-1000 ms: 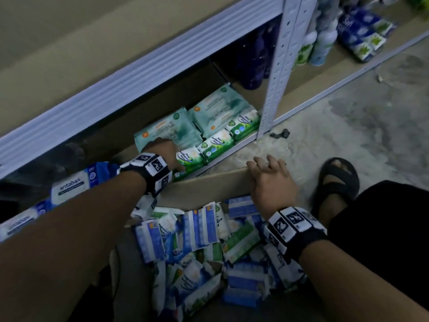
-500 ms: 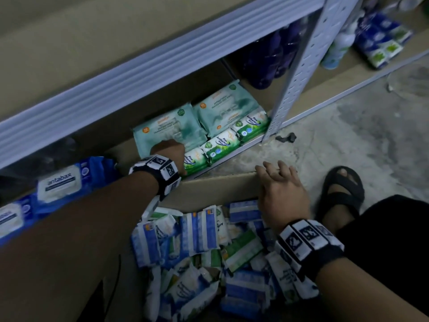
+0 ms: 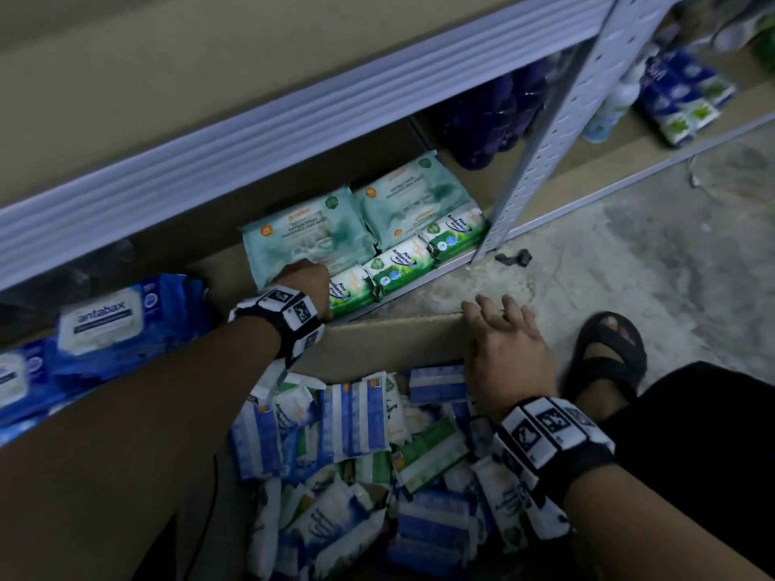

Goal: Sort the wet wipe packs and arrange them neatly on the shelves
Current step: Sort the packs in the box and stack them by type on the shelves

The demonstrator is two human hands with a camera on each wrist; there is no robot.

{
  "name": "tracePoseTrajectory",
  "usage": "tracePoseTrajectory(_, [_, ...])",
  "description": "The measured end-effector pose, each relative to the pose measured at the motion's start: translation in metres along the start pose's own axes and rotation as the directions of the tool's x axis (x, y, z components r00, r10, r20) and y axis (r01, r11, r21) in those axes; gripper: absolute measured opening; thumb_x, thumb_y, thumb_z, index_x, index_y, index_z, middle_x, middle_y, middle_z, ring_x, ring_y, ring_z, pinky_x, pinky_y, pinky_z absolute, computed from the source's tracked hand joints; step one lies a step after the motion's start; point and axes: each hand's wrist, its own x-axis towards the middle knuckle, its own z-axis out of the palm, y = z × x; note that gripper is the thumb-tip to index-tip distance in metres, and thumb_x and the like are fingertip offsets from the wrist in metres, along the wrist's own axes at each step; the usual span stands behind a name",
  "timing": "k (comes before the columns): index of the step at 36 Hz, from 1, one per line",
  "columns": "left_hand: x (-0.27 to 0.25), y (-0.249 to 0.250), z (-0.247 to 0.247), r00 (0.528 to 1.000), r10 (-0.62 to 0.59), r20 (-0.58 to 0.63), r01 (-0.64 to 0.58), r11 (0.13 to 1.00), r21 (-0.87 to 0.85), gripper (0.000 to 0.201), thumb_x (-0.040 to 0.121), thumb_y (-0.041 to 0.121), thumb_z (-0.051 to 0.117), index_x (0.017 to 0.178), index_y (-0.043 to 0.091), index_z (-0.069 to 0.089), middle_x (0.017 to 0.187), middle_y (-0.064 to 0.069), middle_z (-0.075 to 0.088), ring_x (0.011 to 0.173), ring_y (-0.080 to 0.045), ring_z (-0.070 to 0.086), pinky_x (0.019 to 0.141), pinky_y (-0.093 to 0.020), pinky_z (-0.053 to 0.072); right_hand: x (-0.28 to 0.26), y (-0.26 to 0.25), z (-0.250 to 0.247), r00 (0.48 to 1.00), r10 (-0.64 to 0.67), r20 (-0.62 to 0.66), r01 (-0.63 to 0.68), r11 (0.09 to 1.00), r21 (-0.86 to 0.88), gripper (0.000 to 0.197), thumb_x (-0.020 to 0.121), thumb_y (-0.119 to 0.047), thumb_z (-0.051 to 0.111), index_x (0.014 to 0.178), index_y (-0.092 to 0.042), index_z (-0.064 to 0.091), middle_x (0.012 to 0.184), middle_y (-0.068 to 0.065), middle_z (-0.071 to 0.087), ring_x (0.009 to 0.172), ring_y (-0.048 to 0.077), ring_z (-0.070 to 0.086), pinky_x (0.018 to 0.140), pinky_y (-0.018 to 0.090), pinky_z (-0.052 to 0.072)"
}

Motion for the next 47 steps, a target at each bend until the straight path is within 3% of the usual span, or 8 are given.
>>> tracePoseTrajectory(5, [-0.013, 0.000, -0.005, 0.997, 0.010, -0.082, -0.009, 1.000, 0.013, 0.010, 0.085, 0.016, 0.067, 0.084, 0.008, 0.072, 0.083, -0.011, 0.063, 0.056, -0.018, 0.050, 0.058, -0.027, 0.043, 0.004, 0.000, -0.005, 0.996, -0.016, 0.088, 0.019, 0.999, -0.032, 0.054, 0.079, -0.014, 0.058, 0.132, -0.013, 0.055, 0.136, 0.010, 0.056, 0.131, 0.040, 0.043, 0.114, 0.050, 0.031])
tracePoseTrajectory(11, [-0.041, 0.001, -0.017, 0.991, 0.032, -0.131, -0.033, 0.999, -0.006, 0.026, 0.088, 0.021, 0.060, 0.110, 0.013, 0.071, 0.110, -0.012, 0.068, 0.081, -0.029, 0.065, 0.072, -0.033, 0.057, 0.008, -0.002, -0.022, 0.968, -0.015, 0.250, 0.038, 0.995, -0.088, 0.060, 0.086, -0.023, 0.052, 0.144, -0.022, 0.039, 0.142, 0.002, 0.047, 0.132, 0.030, 0.037, 0.115, 0.042, 0.026])
tracePoseTrajectory(18, [-0.098, -0.004, -0.026, 0.984, 0.016, -0.180, -0.025, 0.998, -0.050, 0.017, 0.089, 0.021, 0.058, 0.099, 0.013, 0.069, 0.106, -0.010, 0.063, 0.101, -0.031, 0.064, 0.082, -0.035, 0.055, 0.010, 0.001, -0.034, 0.912, -0.024, 0.409, 0.080, 0.989, -0.121, 0.061, 0.090, -0.023, 0.048, 0.149, -0.024, 0.033, 0.146, 0.002, 0.045, 0.133, 0.031, 0.038, 0.112, 0.042, 0.033])
tracePoseTrajectory(27, [-0.176, -0.025, -0.008, 0.962, 0.064, -0.266, -0.082, 0.995, -0.058, 0.036, 0.091, 0.019, 0.054, 0.126, 0.020, 0.063, 0.133, -0.007, 0.056, 0.117, -0.028, 0.057, 0.093, -0.034, 0.049, -0.032, 0.011, -0.040, 0.947, 0.001, 0.322, 0.044, 0.990, -0.132, 0.072, 0.090, -0.040, 0.054, 0.153, -0.029, 0.020, 0.160, 0.014, 0.013, 0.144, 0.041, 0.017, 0.116, 0.046, 0.024])
tracePoseTrajectory(33, [-0.216, -0.046, 0.025, 0.950, -0.043, -0.308, -0.040, 0.966, -0.257, 0.042, 0.082, 0.034, 0.058, 0.122, 0.022, 0.063, 0.121, -0.010, 0.063, 0.106, -0.031, 0.062, 0.087, -0.040, 0.053, -0.064, 0.017, -0.046, 0.943, 0.118, 0.310, -0.159, 0.981, 0.111, 0.088, 0.085, -0.022, 0.057, 0.156, -0.027, 0.006, 0.162, 0.015, 0.005, 0.138, 0.044, 0.030, 0.108, 0.043, 0.039])
tracePoseTrajectory(37, [-0.234, -0.057, 0.052, 0.935, -0.137, -0.328, 0.009, 0.932, -0.363, 0.060, 0.078, 0.043, 0.052, 0.136, 0.027, 0.053, 0.133, -0.007, 0.057, 0.115, -0.031, 0.057, 0.093, -0.040, 0.050, -0.083, 0.020, -0.049, 0.942, 0.181, 0.281, -0.258, 0.928, 0.267, 0.093, 0.080, -0.017, 0.057, 0.155, -0.035, 0.004, 0.152, 0.021, 0.030, 0.110, 0.041, 0.061, 0.090, 0.040, 0.049])
tracePoseTrajectory(41, [-0.238, -0.071, 0.084, 0.941, -0.243, -0.234, 0.160, 0.933, -0.324, 0.064, 0.084, 0.048, 0.061, 0.140, 0.020, 0.047, 0.153, -0.008, 0.036, 0.123, -0.035, 0.050, 0.095, -0.043, 0.048, -0.102, 0.020, -0.050, 0.903, 0.267, 0.336, -0.351, 0.911, 0.219, 0.090, 0.092, -0.024, 0.051, 0.154, -0.035, -0.013, 0.123, 0.024, 0.060, 0.094, 0.036, 0.065, 0.076, 0.034, 0.046])
tracePoseTrajectory(47, [-0.251, -0.077, 0.112, 0.927, -0.374, -0.041, 0.308, 0.817, -0.487, 0.089, 0.087, 0.038, 0.065, 0.154, 0.011, 0.014, 0.152, -0.017, 0.034, 0.130, -0.034, 0.046, 0.100, -0.040, 0.045, -0.113, 0.027, -0.056, 0.846, 0.374, 0.380, -0.456, 0.877, 0.152, 0.070, 0.098, -0.033, 0.050, 0.157, -0.018, 0.014, 0.127, 0.020, 0.060, 0.113, 0.036, 0.060, 0.088, 0.036, 0.047])
